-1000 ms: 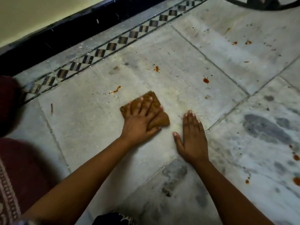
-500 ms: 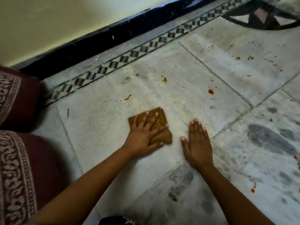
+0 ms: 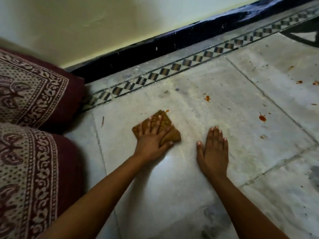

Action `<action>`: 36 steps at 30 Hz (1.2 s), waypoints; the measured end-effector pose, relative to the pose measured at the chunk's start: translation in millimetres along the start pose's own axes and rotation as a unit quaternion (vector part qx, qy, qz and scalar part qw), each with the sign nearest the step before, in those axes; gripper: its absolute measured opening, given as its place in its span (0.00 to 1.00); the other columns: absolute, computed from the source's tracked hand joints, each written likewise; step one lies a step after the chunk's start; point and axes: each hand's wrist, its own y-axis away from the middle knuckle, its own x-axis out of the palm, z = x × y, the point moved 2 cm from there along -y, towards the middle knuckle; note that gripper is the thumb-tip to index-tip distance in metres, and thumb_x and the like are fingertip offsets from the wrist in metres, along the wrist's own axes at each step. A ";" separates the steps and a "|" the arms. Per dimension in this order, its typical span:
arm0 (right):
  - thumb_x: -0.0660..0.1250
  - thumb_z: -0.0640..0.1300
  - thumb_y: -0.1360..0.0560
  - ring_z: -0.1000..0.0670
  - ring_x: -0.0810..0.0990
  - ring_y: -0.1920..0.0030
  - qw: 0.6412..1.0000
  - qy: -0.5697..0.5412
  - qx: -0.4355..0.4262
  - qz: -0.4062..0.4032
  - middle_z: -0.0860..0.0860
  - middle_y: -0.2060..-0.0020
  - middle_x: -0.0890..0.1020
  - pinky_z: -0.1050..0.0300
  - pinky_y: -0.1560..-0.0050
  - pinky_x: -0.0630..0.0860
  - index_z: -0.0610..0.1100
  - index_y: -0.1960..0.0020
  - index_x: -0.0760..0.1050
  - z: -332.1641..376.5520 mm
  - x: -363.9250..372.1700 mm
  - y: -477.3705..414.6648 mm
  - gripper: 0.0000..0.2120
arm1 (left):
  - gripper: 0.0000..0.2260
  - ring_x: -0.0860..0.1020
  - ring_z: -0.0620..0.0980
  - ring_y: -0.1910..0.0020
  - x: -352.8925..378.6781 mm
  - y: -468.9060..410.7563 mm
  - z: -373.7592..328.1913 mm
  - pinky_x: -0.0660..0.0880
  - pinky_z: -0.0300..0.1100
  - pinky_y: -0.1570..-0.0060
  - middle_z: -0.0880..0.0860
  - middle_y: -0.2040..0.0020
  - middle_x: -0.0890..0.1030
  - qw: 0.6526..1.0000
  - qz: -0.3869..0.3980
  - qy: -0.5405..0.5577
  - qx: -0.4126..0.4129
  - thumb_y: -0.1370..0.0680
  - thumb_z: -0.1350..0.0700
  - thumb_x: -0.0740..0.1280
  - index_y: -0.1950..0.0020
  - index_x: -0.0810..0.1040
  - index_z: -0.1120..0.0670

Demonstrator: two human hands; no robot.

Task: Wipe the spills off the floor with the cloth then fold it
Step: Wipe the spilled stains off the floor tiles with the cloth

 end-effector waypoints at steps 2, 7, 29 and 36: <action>0.40 0.58 0.24 0.46 0.53 0.24 1.000 0.007 0.001 -0.008 0.42 0.25 0.55 0.53 0.26 0.42 0.38 0.24 0.51 -3.6 0.3 -5.2 0.34 | 0.28 0.44 0.58 0.24 7.9 22.3 17.1 0.39 0.56 0.29 0.51 0.22 0.45 0.996 -0.025 -0.015 0.087 0.26 0.32 0.46 0.27 0.46 0.33; 0.47 0.56 0.23 0.46 0.57 0.26 1.000 0.015 -0.005 -0.020 0.42 0.26 0.58 0.51 0.27 0.46 0.38 0.25 0.53 -7.7 5.7 -5.5 0.32 | 0.31 0.46 0.57 0.24 -3.1 7.4 75.7 0.41 0.56 0.28 0.51 0.23 0.44 0.996 -0.039 0.014 -0.082 0.29 0.28 0.39 0.27 0.45 0.35; 0.49 0.56 0.24 0.47 0.56 0.26 1.000 0.019 0.000 -0.012 0.43 0.25 0.58 0.48 0.27 0.51 0.40 0.25 0.55 -5.8 2.8 -5.5 0.32 | 0.32 0.41 0.55 0.24 -17.6 -103.0 3.6 0.34 0.57 0.30 0.52 0.22 0.42 0.998 0.000 0.029 -0.058 0.27 0.31 0.44 0.25 0.43 0.38; 0.49 0.55 0.24 0.45 0.58 0.26 1.000 0.013 -0.003 -0.020 0.42 0.26 0.60 0.48 0.27 0.50 0.39 0.25 0.57 -7.1 1.7 -2.5 0.32 | 0.29 0.48 0.53 0.24 5.4 2.7 7.8 0.42 0.52 0.28 0.52 0.23 0.49 0.988 0.009 0.007 0.156 0.24 0.31 0.41 0.25 0.42 0.38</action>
